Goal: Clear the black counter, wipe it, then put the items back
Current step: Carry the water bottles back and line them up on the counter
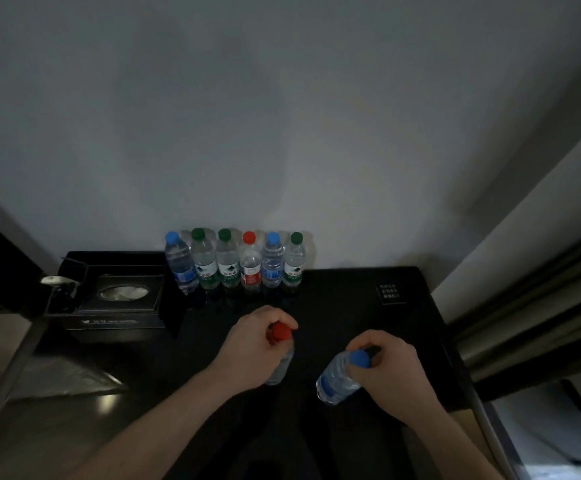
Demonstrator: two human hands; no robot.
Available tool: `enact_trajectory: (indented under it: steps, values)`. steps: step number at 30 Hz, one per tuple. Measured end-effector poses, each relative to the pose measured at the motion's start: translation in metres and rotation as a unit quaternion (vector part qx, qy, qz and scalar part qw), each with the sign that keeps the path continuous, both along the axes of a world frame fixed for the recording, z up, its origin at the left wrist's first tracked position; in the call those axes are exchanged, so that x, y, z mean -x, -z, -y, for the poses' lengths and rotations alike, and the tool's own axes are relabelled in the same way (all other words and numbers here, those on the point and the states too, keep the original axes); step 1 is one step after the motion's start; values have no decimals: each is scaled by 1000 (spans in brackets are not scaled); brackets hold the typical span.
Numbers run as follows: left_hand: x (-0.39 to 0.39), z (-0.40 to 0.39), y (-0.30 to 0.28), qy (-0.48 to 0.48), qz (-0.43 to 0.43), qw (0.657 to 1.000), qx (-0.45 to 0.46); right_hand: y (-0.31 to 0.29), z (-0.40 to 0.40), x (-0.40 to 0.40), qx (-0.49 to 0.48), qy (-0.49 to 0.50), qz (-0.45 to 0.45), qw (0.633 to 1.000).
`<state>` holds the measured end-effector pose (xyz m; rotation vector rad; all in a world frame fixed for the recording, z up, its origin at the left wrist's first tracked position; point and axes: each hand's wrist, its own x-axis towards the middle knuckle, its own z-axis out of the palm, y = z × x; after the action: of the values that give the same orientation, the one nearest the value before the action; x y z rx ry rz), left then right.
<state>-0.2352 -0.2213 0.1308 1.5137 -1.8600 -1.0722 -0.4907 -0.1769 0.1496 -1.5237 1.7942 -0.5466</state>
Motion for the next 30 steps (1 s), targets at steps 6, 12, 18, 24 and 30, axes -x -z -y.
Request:
enact_trajectory:
  steps: [6, 12, 18, 24, 30]
  values:
    - [61, 62, 13, -31, 27, 999, 8, 10, 66, 56, 16, -36, -2, 999]
    - [109, 128, 29, -52, 65, 996, 20, 26, 130, 98, 28, -71, -23, 997]
    - [143, 189, 35, -71, 121, 990, 27, 39, 191, 122, 54, -88, -38, 994]
    - [157, 231, 39, -79, 144, 986, 15, 56, 245, 127, 66, -106, -39, 991]
    - [163, 261, 46, -106, 161, 981, -3, 71, 289, 121, 61, -109, -14, 992]
